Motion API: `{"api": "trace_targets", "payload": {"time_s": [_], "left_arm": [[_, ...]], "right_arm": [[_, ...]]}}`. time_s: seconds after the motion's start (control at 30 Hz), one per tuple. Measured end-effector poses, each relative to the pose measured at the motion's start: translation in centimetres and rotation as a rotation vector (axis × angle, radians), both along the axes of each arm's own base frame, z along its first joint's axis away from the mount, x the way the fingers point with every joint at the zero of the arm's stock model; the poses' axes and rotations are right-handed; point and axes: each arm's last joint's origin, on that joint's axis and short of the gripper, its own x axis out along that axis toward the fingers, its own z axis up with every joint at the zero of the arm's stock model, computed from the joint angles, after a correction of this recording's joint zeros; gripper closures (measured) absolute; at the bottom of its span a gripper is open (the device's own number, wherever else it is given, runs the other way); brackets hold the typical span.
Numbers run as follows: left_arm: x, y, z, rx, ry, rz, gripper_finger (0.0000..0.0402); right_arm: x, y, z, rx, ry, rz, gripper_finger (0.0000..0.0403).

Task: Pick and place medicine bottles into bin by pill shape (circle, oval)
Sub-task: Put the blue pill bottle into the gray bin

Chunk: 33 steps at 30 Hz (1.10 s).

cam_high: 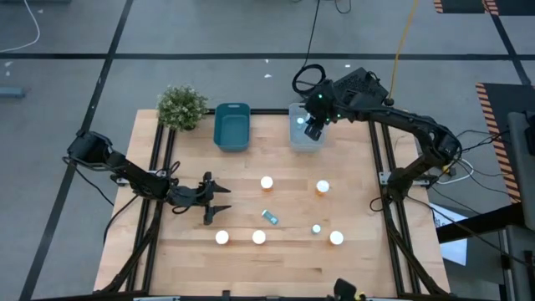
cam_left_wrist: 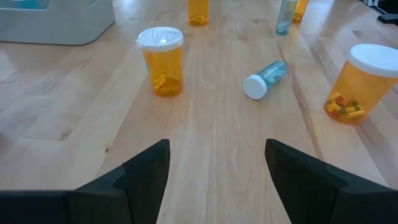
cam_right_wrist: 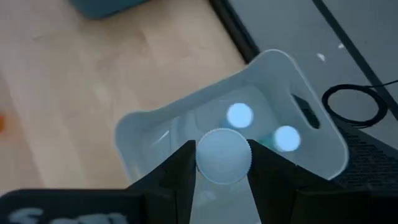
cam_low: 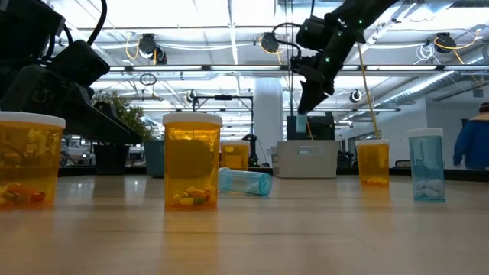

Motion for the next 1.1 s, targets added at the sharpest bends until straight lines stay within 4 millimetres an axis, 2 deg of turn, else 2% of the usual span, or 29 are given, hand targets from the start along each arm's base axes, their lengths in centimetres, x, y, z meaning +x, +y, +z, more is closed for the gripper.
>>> {"api": "trace_targets", "payload": {"time_s": [0.17,0.47,0.73,1.1], "left_arm": [[0.0,0.0,0.0,-0.004,0.000,0.001,0.0133],[0.0,0.0,0.0,0.002,0.000,-0.002,0.0133],[0.0,0.0,0.0,0.001,0.000,-0.004,0.0133],[0.1,-0.1,0.3,0.019,-0.033,-0.017,0.0133]], "right_arm": [[-1.0,-0.6,-1.5,0.020,0.033,-0.030,0.0280],[-1.7,-0.7,-4.4,0.005,0.023,-0.037,0.0280],[-2.4,-1.3,-5.9,-0.007,0.000,-0.071,0.0280],[-1.8,-2.1,-8.5,0.056,0.043,-0.072,0.0280]]}}
